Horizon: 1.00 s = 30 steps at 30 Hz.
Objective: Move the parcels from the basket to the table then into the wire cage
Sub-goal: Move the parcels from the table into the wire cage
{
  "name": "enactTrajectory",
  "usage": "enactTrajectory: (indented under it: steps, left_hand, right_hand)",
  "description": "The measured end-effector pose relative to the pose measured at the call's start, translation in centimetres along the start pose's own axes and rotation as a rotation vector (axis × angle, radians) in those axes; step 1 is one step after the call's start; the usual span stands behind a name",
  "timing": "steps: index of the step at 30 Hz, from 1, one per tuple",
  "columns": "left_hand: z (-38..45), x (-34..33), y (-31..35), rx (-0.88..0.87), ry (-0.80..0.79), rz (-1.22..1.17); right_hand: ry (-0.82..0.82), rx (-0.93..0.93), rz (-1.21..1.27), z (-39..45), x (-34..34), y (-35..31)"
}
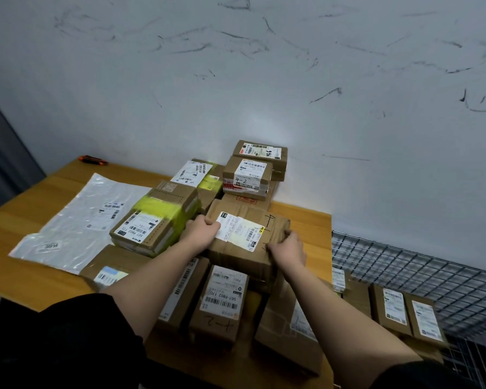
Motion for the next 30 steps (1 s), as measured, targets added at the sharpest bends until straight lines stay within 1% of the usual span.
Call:
enactTrajectory:
  steps: [6, 10, 15, 17, 21, 23, 25, 27, 30]
  left_hand:
    - [-1.4, 1.2, 1.0, -0.048, 0.093, -0.058]
    - [-3.8, 2.4, 2.7, -0.093, 0.211, -0.104]
    - [-8.3, 4.0, 6.3, -0.190, 0.407, -0.174]
    - [-10.3, 4.0, 8.3, -0.255, 0.457, -0.200]
    - [-13.7, 2.7, 11.5, -0.335, 0.514, -0.258]
    - [-15.1, 1.3, 13.1, -0.357, 0.516, -0.285]
    - [-16.3, -0.7, 15.0, -0.343, 0.471, -0.298]
    - [-17.0, -3.1, 16.5, -0.295, 0.398, -0.326]
    - [-16.9, -6.7, 18.3, -0.197, 0.218, -0.493]
  right_hand:
    - [0.087, 0.078, 0.020, -1.8, 2.3, -2.3]
    - [0.176, 0.139, 0.069, -3.0, 4.7, -3.9]
    - [0.344, 0.221, 0.213, -4.8, 9.1, -5.5]
    - [0.392, 0.248, 0.279, -5.3, 11.4, -5.8]
    - [0.429, 0.294, 0.345, -5.1, 16.0, -5.2]
    - [0.435, 0.300, 0.355, -4.7, 18.3, -4.8]
    - [0.454, 0.301, 0.360, -4.4, 21.0, -4.1]
    - [0.472, 0.286, 0.352, -4.3, 23.7, -2.9]
    - [0.495, 0.251, 0.374, -4.0, 27.2, -0.5]
Point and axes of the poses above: each hand's wrist, its own z-axis towards the middle knuckle, its own x-axis out of the back of the hand, y = z × x, the point moved 7 cm from there along z, towards the middle knuckle, and after that the axes turned 6 degrees about x, right-handed, at the moved point
